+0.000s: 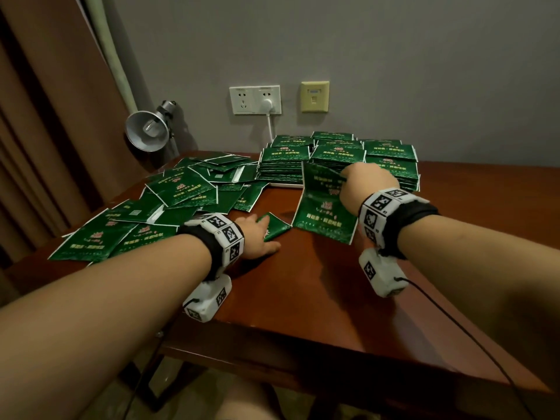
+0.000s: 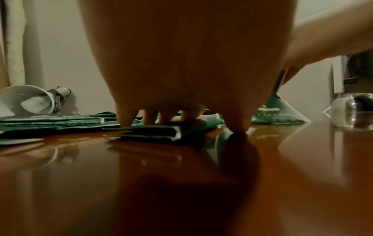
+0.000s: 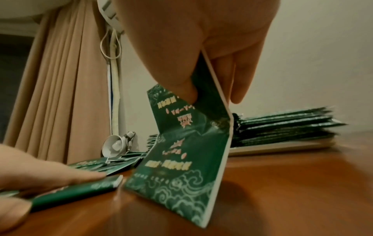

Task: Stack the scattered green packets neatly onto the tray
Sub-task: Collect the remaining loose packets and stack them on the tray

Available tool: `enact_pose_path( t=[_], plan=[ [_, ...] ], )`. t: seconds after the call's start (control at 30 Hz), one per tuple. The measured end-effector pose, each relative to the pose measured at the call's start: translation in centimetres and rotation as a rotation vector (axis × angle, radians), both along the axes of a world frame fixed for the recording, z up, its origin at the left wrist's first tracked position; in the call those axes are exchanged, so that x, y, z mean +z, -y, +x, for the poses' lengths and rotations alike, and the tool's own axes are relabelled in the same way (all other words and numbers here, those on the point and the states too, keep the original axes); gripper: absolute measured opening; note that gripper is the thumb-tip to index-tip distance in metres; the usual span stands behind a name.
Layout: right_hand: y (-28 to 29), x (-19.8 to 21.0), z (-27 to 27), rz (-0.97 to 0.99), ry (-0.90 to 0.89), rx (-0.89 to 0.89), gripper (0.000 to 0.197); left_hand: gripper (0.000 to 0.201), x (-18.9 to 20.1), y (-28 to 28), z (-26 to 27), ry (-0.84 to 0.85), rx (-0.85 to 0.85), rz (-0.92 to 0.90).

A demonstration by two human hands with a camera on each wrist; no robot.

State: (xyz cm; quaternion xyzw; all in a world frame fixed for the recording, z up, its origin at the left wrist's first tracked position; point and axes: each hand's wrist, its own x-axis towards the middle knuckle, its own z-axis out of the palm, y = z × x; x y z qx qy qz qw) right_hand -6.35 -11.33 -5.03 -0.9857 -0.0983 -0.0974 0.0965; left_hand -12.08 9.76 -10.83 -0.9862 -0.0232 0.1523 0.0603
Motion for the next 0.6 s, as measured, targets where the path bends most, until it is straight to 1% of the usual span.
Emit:
enact_pose_path(
  t=[0.07,0.13,0.23,0.3,0.4,0.47,0.53,0.6],
  plan=[
    [-0.1,0.4,-0.1,0.052,0.009,0.067,0.032,0.076,0.2,0.1,-0.1,-0.006,0.002,-0.011],
    [-0.3,0.4,-0.7,0.102,-0.03,0.162,0.033,0.066,0.5,0.3,-0.2,0.007,-0.018,-0.047],
    [-0.3,0.6,-1.8,0.209,-0.066,0.239,0.024,0.059,0.9,0.1,-0.2,0.011,-0.019,-0.077],
    [-0.4,0.9,-2.0,0.24,-0.034,0.238,0.018,0.06,1.0,0.1,-0.4,0.015,-0.004,-0.066],
    [-0.3,1.3,-1.6,0.238,0.105,0.156,0.021,0.068,1.2,0.3,-0.9,0.018,-0.006,-0.046],
    [-0.2,1.6,-1.4,0.233,0.169,0.105,0.019,0.07,1.3,0.5,-1.1,0.018,-0.004,-0.037],
    [-0.2,1.9,-1.3,0.228,0.202,0.098,0.016,0.071,1.3,0.5,-1.1,0.017,0.003,-0.045],
    [-0.6,1.8,-1.4,0.22,0.178,0.135,0.016,0.071,1.2,0.3,-1.1,0.016,0.016,-0.052]
  ],
)
